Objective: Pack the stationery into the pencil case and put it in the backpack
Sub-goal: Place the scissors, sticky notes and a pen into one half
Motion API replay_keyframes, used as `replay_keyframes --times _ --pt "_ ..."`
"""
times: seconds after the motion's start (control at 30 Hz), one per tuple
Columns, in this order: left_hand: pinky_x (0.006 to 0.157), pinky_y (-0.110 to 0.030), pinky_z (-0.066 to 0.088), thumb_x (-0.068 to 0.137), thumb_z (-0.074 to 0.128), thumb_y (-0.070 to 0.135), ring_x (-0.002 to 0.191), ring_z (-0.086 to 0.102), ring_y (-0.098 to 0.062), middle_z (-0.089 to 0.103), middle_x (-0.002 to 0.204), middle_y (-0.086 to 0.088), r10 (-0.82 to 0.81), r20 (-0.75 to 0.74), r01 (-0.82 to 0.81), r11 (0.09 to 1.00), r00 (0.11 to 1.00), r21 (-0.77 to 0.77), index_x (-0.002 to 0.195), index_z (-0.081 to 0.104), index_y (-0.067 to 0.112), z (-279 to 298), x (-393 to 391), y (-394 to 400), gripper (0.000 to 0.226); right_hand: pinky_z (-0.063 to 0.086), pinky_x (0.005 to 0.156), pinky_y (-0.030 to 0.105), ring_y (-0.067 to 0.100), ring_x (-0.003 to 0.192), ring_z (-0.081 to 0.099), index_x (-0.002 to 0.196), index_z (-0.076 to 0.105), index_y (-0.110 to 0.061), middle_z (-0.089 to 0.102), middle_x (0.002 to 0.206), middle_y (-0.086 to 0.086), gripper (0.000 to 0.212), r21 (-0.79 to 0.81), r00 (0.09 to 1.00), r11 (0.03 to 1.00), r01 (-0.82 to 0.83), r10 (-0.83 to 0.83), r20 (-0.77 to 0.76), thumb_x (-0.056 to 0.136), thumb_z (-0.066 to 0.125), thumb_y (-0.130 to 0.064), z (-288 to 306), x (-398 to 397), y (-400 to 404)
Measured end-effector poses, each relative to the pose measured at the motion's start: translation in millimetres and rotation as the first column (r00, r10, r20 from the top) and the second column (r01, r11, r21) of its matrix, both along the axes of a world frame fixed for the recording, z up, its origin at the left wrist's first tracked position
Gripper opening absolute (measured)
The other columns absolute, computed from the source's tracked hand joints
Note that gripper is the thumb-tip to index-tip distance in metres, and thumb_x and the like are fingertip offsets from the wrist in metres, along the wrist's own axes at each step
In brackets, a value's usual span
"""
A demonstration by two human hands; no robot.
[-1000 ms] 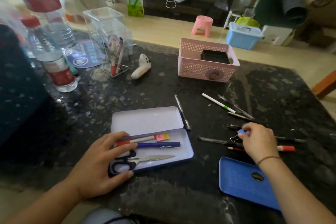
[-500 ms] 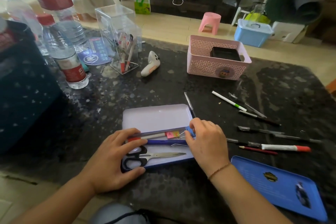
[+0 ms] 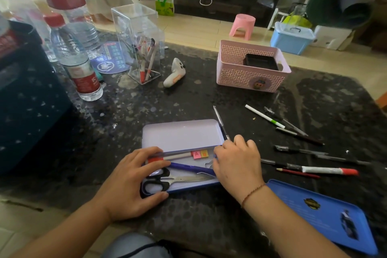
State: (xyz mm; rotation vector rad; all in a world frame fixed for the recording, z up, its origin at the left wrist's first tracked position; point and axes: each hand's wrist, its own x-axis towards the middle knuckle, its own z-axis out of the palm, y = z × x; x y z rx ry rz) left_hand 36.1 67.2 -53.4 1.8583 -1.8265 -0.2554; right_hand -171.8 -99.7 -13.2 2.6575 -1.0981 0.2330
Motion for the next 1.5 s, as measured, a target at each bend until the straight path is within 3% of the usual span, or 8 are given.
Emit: replay_keyframes --times 0.23,0.37,0.47,0.57,0.77,1.27,1.43,1.5 --pt "0.107 -0.039 0.039 0.080 0.058 0.069 0.134 0.039 -0.008 0.041 0.146 0.012 -0.021 0.009 0.021 1.000 1.000 0.010 0.131 0.054 0.047 0 1 -1 0.056 0.038 0.056 0.032 0.022 0.068 0.050 0.070 0.066 -0.020 0.057 0.070 0.000 0.010 0.116 0.986 0.991 0.064 -0.081 0.147 0.075 0.070 -0.028 -6 -5 -9" --pt "0.106 -0.037 0.040 0.079 0.057 0.070 0.132 0.042 -0.009 0.043 0.144 0.012 -0.026 -0.013 0.026 1.000 1.000 -0.002 0.130 0.056 0.046 0 1 -2 0.057 0.044 0.061 0.029 0.012 0.073 0.051 0.079 0.067 -0.026 0.061 0.076 -0.008 0.018 0.279 0.935 0.954 -0.106 0.001 0.354 0.081 0.063 -0.043 5 -23 0" --pt "0.103 -0.038 0.042 0.078 0.059 0.069 0.129 0.045 -0.012 0.044 0.143 0.010 -0.030 -0.019 0.030 0.999 0.999 -0.014 0.130 0.056 0.045 0 2 -3 0.058 0.041 0.069 0.028 0.011 0.084 0.051 0.094 0.067 -0.031 0.062 0.088 -0.011 0.031 0.382 0.977 0.908 -0.174 0.112 0.180 0.079 0.060 -0.058 15 -28 9" --pt "0.101 -0.041 0.044 0.079 0.058 0.069 0.129 0.046 -0.012 0.045 0.143 0.009 -0.037 -0.024 0.037 0.999 0.999 -0.013 0.129 0.058 0.044 1 2 -3 0.056 0.039 0.078 0.031 0.014 0.095 0.050 0.103 0.065 -0.034 0.063 0.097 -0.010 0.032 0.456 0.993 0.885 -0.095 0.053 0.105 0.080 0.061 -0.055 20 -22 -2" --pt "0.100 -0.046 0.046 0.079 0.057 0.070 0.130 0.045 -0.013 0.045 0.143 0.010 -0.029 -0.021 0.029 1.000 0.999 0.006 0.129 0.057 0.045 2 1 -3 0.055 0.036 0.075 0.033 0.020 0.093 0.053 0.098 0.066 -0.028 0.065 0.095 -0.004 0.025 0.386 0.989 0.913 -0.136 0.105 0.100 0.085 0.057 -0.047 14 -8 -12" --pt "0.099 -0.049 0.047 0.077 0.055 0.074 0.129 0.047 -0.015 0.045 0.143 0.012 -0.008 -0.023 0.008 1.000 1.000 0.029 0.132 0.054 0.044 6 0 -4 0.063 0.046 0.083 0.034 0.014 0.092 0.053 0.108 0.064 -0.031 0.066 0.096 -0.007 0.030 0.472 0.976 0.858 -0.204 0.137 0.172 0.084 0.060 -0.048 13 -26 -16" --pt "0.099 -0.046 0.047 0.077 0.057 0.072 0.129 0.047 -0.013 0.046 0.141 0.012 -0.019 -0.031 0.019 1.000 0.999 -0.007 0.137 0.049 0.040 5 -1 -5 0.069 0.049 0.075 0.030 0.017 0.083 0.061 0.089 0.070 -0.026 0.070 0.086 -0.005 0.019 0.442 0.884 0.893 -0.083 -0.139 0.447 0.079 0.065 -0.041 21 -72 -62" --pt "0.100 -0.045 0.046 0.077 0.057 0.072 0.129 0.048 -0.013 0.047 0.141 0.012 -0.015 -0.027 0.015 1.000 1.000 -0.010 0.139 0.048 0.037 5 0 -6 0.071 0.050 0.079 0.032 0.021 0.089 0.063 0.089 0.070 -0.027 0.070 0.093 -0.001 0.011 0.431 0.892 0.894 0.118 -0.286 0.349 0.079 0.068 -0.024 26 -117 -97"
